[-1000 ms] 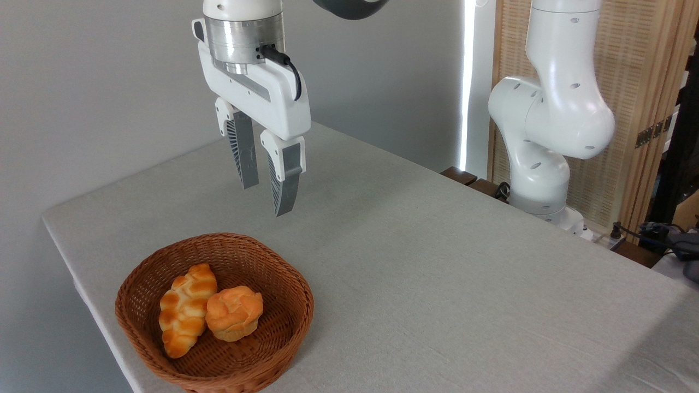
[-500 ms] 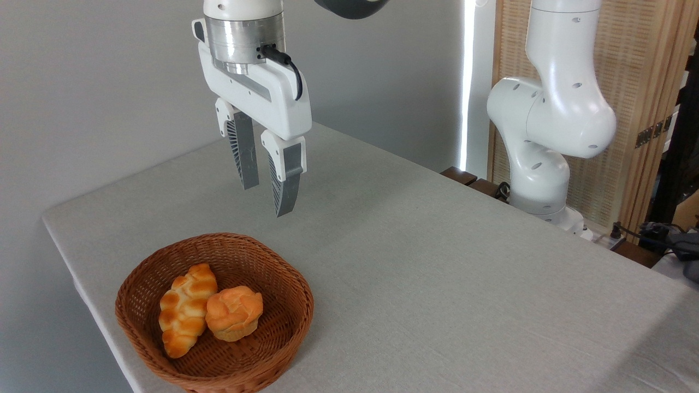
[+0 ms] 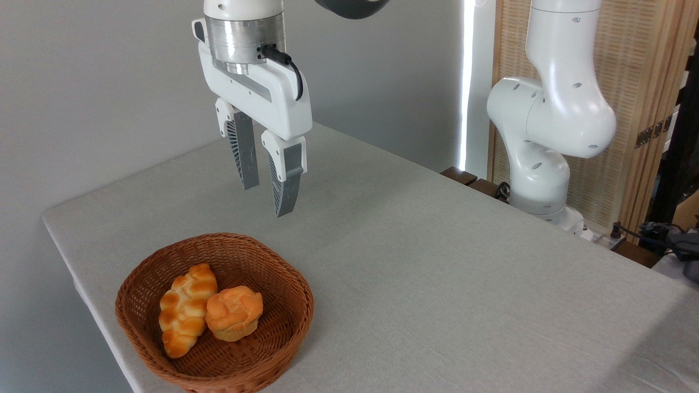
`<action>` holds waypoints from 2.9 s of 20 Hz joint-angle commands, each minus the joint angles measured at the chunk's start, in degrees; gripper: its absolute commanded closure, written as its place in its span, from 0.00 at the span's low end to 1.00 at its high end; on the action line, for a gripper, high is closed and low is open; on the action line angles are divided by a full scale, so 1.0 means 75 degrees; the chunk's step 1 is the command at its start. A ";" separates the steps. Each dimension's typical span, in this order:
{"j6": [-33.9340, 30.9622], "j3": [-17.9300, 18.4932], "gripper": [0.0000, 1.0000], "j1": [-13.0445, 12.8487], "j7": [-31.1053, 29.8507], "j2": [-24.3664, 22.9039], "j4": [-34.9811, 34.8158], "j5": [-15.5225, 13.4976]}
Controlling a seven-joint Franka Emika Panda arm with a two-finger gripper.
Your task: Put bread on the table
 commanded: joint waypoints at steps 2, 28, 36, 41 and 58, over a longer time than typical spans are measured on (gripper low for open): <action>-0.0155 -0.0008 0.00 0.0050 0.0035 -0.0005 0.0106 -0.0114; -0.0073 -0.0031 0.00 0.0050 0.0071 0.0031 0.0106 -0.0078; 0.0267 -0.0055 0.00 0.0003 0.0024 0.0089 0.0082 -0.0114; 0.0431 -0.0043 0.00 0.0003 0.0047 0.0089 0.0070 -0.0102; 0.2645 -0.0031 0.00 0.0003 0.0129 0.1588 -0.0035 0.0518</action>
